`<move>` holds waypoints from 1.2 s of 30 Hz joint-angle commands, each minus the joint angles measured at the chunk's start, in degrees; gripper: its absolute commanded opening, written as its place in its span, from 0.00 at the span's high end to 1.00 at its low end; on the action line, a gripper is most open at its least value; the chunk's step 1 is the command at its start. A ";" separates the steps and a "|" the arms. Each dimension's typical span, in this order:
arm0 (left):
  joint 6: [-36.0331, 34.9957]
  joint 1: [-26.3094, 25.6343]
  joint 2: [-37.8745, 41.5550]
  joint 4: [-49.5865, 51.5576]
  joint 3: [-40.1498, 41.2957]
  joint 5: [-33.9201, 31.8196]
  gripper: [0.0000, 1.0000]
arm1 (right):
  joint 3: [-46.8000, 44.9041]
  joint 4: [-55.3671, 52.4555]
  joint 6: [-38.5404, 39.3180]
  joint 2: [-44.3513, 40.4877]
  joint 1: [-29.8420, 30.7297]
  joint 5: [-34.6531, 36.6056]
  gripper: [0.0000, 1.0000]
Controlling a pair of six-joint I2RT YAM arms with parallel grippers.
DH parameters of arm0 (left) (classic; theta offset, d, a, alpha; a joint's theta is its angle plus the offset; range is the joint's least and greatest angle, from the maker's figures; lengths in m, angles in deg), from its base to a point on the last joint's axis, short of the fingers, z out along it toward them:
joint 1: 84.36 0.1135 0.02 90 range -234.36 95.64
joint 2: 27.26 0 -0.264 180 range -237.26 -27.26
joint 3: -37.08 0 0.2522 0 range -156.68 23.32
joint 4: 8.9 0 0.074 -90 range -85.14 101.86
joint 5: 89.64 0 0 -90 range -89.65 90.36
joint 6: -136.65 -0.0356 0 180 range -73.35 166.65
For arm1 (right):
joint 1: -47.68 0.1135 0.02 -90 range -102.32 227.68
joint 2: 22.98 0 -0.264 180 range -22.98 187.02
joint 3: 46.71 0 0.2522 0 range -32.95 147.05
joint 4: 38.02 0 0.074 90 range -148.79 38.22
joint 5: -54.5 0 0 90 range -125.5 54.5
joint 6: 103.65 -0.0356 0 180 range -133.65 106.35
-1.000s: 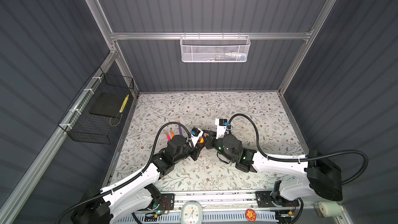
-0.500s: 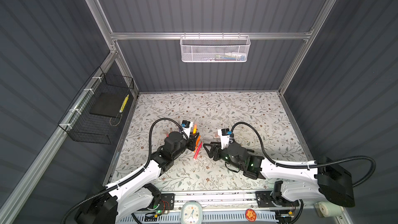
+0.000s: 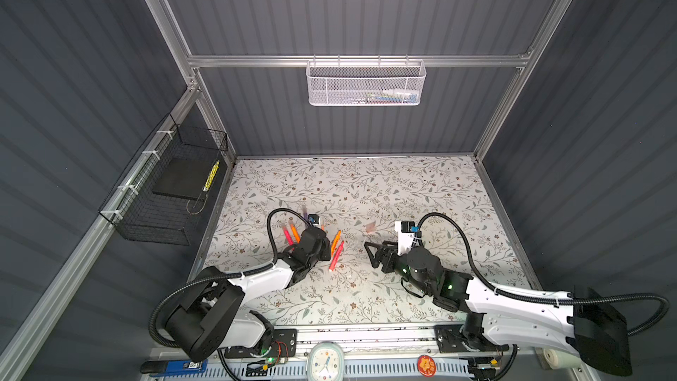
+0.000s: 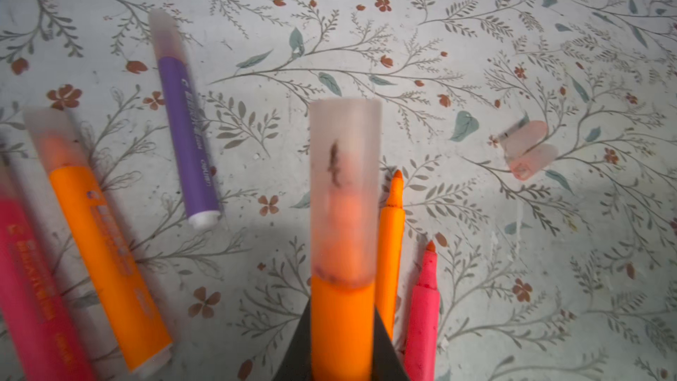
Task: Insert pens into pen caps
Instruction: Place the pen at the center of the table.
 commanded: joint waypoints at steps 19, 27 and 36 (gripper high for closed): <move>2.51 0.46 -13.06 7.41 -8.05 -6.56 1.00 | -2.01 -3.35 -1.59 -2.69 -3.36 1.77 0.08; 3.56 0.49 -16.29 10.25 -10.16 -7.39 0.86 | -2.66 -4.29 -1.88 -4.08 -3.89 2.35 0.08; 2.19 0.45 -11.08 13.82 -11.33 -8.01 0.60 | -3.18 -6.07 -1.82 -6.62 -4.64 3.86 0.06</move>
